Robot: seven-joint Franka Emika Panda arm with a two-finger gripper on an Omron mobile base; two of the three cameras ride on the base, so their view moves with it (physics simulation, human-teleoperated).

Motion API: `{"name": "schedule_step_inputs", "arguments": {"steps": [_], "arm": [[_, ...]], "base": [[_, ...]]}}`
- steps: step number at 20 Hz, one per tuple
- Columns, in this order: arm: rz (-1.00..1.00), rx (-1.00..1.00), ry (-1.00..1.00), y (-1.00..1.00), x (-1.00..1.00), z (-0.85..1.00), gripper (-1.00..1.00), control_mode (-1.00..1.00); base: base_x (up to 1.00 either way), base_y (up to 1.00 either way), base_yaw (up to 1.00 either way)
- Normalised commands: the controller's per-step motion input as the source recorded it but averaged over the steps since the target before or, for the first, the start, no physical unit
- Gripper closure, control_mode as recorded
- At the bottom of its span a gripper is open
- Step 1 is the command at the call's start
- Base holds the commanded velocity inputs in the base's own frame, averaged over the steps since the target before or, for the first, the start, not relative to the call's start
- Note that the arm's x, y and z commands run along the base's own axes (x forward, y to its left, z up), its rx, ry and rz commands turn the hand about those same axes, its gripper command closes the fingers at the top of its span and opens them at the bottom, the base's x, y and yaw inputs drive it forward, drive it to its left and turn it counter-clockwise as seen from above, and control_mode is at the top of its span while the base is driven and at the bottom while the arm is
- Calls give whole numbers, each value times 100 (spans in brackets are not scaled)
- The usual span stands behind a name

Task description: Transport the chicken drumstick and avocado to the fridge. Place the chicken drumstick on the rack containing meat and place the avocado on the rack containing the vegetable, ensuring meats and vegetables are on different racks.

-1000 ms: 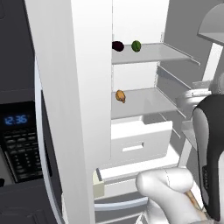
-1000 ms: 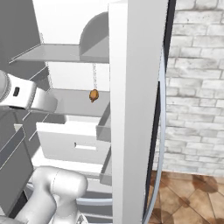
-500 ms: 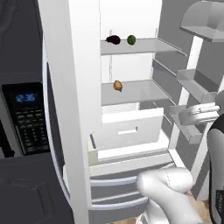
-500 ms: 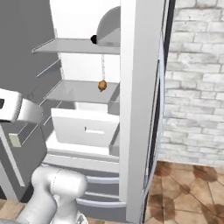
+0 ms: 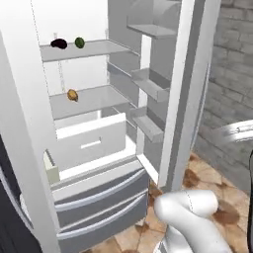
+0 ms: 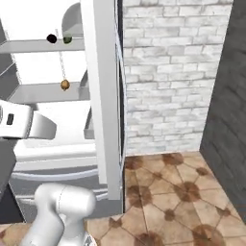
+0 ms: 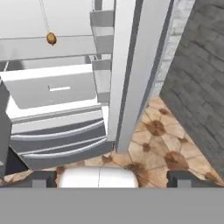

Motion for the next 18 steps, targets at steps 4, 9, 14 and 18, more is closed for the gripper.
{"name": "schedule_step_inputs", "arguments": {"steps": [4,9,14,18], "arm": [[0,0,0,0,0,0,-100,100],[0,0,0,0,0,0,-100,100],[0,0,0,0,0,0,-100,100],[0,0,0,0,0,0,-100,100]], "base": [[0,-2,-100],[0,0,-100],[0,-2,-100],[0,-34,-92]]}}
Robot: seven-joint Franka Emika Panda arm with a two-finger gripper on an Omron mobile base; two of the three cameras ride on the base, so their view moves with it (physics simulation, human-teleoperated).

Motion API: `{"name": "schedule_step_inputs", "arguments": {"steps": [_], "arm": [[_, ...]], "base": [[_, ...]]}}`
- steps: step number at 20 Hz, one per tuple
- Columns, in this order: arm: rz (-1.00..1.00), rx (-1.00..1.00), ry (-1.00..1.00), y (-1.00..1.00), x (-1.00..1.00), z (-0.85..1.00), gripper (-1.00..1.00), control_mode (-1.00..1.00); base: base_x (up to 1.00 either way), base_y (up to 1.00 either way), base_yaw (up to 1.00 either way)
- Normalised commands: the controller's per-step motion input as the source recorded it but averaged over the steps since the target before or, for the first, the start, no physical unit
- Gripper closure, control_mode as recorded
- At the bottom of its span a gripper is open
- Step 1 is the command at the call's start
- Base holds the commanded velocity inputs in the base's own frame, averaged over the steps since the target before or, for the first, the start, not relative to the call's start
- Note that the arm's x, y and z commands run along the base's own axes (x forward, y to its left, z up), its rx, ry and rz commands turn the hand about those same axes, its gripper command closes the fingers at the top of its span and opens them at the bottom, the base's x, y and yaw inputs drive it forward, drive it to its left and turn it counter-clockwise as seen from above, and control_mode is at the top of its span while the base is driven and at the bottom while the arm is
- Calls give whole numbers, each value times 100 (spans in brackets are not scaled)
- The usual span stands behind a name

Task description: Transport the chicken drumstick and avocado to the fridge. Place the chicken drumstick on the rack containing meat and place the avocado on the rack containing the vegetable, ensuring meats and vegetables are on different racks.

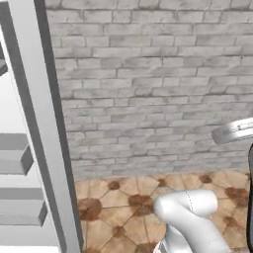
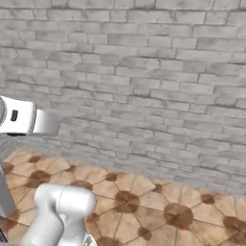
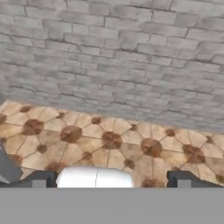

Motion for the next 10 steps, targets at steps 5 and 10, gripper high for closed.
{"name": "schedule_step_inputs", "arguments": {"steps": [5,10], "arm": [[0,0,0,0,0,0,-100,100],[0,0,0,0,0,0,-100,100]], "base": [[0,-57,-85],[0,-60,-84]]}}
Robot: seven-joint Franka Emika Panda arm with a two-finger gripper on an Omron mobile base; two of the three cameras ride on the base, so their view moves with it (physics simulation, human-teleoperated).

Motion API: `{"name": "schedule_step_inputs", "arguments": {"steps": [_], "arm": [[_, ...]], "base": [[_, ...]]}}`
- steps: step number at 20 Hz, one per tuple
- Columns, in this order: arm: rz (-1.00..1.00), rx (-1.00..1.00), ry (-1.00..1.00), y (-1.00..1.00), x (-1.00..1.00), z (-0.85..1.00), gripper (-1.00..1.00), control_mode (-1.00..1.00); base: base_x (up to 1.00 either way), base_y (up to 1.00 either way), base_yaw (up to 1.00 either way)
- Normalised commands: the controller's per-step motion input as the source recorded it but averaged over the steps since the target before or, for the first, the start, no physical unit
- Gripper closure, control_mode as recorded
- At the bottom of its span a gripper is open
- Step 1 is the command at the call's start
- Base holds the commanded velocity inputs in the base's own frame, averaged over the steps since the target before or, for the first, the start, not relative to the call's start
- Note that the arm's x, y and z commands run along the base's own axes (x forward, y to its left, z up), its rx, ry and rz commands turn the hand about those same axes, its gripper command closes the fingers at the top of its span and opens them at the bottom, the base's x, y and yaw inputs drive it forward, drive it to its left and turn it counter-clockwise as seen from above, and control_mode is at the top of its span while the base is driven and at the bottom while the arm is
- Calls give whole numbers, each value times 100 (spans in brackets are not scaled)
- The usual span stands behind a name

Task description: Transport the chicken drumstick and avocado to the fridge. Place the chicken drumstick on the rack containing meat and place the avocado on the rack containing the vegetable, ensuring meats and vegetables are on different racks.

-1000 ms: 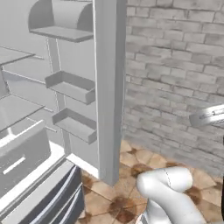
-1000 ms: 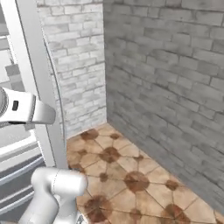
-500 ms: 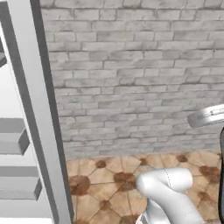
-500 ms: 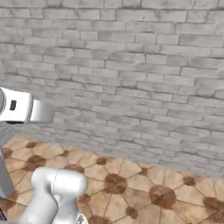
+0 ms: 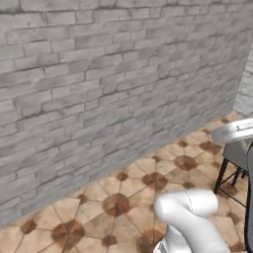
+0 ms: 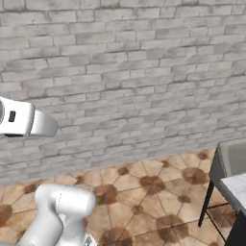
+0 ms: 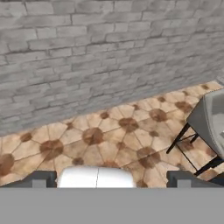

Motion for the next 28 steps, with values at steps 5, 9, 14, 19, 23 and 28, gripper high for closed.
{"name": "schedule_step_inputs", "arguments": {"steps": [5,9,14,19,23,28], "arm": [[0,0,0,0,0,0,-100,100],[0,0,0,0,0,0,-100,100],[0,0,0,0,0,0,-100,100],[0,0,0,0,0,0,-100,100],[0,0,0,0,0,0,-100,100],[0,0,0,0,0,0,-100,100]], "base": [[-28,-83,-67],[-24,-83,-63],[39,-18,-52],[100,85,-38],[100,100,-34],[100,99,-43]]}}
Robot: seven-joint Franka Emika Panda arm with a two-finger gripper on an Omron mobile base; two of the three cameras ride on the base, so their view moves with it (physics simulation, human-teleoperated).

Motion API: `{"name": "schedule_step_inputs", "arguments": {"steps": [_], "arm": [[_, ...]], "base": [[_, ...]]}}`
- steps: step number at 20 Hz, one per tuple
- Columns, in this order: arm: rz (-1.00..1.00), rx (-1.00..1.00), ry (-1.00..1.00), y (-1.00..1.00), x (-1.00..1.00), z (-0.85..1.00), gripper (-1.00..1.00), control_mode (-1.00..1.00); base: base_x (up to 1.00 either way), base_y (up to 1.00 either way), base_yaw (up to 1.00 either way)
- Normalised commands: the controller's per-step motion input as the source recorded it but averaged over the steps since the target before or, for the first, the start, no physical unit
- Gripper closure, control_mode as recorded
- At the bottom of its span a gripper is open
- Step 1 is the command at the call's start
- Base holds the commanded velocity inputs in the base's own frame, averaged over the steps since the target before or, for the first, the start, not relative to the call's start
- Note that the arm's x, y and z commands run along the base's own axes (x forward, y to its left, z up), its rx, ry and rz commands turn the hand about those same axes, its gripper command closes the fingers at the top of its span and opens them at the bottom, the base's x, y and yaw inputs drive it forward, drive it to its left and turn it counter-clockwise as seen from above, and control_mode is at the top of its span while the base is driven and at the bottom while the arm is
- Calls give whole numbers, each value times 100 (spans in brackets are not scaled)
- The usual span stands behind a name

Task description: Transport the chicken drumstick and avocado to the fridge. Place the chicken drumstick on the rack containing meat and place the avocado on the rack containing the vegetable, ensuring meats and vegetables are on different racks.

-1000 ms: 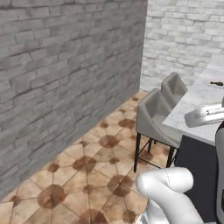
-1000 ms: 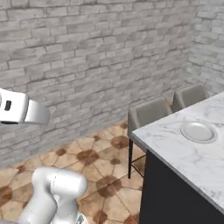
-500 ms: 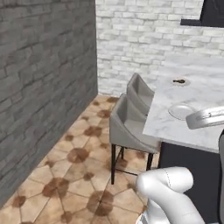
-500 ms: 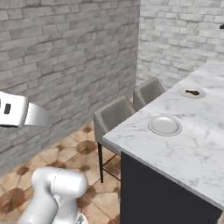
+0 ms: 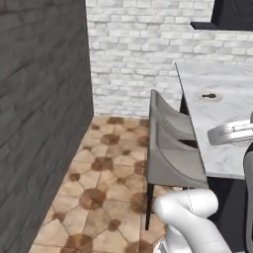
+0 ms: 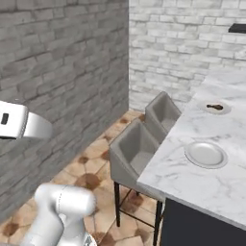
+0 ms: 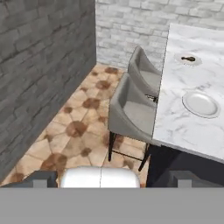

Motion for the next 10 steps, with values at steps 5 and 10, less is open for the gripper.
{"name": "schedule_step_inputs", "arguments": {"steps": [5,10], "arm": [[0,0,0,0,0,0,-100,100],[0,0,0,0,0,0,-100,100]], "base": [[100,100,-50],[98,100,-56]]}}
